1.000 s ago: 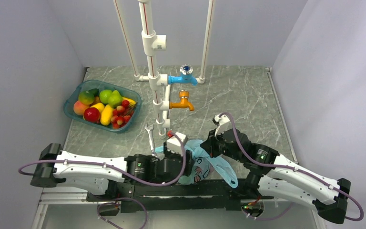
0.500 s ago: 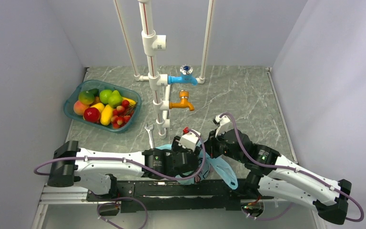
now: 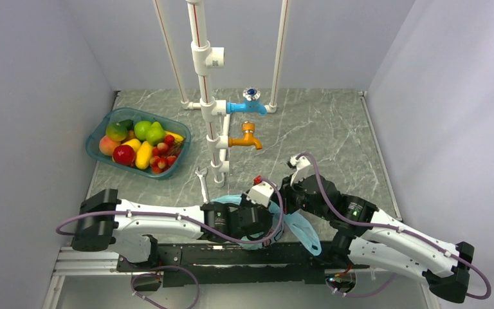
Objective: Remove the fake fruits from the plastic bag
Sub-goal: Untie the plastic bag at the center of the board.
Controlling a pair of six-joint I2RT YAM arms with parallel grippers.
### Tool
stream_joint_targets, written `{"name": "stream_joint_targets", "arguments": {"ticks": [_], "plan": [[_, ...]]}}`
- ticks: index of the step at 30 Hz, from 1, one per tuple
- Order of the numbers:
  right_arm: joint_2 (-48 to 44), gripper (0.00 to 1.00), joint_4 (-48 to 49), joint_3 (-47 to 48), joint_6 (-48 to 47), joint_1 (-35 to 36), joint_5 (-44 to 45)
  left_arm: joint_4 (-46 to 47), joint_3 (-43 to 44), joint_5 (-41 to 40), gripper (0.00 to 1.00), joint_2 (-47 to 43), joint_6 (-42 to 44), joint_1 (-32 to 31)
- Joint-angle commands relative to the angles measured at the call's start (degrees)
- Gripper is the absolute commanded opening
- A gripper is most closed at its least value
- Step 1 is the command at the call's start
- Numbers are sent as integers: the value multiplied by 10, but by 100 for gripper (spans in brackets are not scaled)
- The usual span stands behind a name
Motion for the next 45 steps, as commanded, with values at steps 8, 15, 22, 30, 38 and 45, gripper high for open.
{"name": "stream_joint_targets", "arguments": {"ticks": [8,15,22,30,38,45], "plan": [[-47,1,-49,19,15,-1,151,27,-92,-31,0,-85,-95,1],[-59,9,-55,34,-19,0,97,293,-275,7,0,-218,-84,4],[-39,44,-6,54,-38,1,-110,293,-289,24,0,-246,-91,15],[11,57,19,46,-8,10,-148,296,-270,37,0,-231,-84,20],[24,54,56,3,31,11,-79,300,-259,50,0,-217,-85,20],[74,53,103,-3,57,11,-81,315,-250,60,0,-209,-83,21]]}}
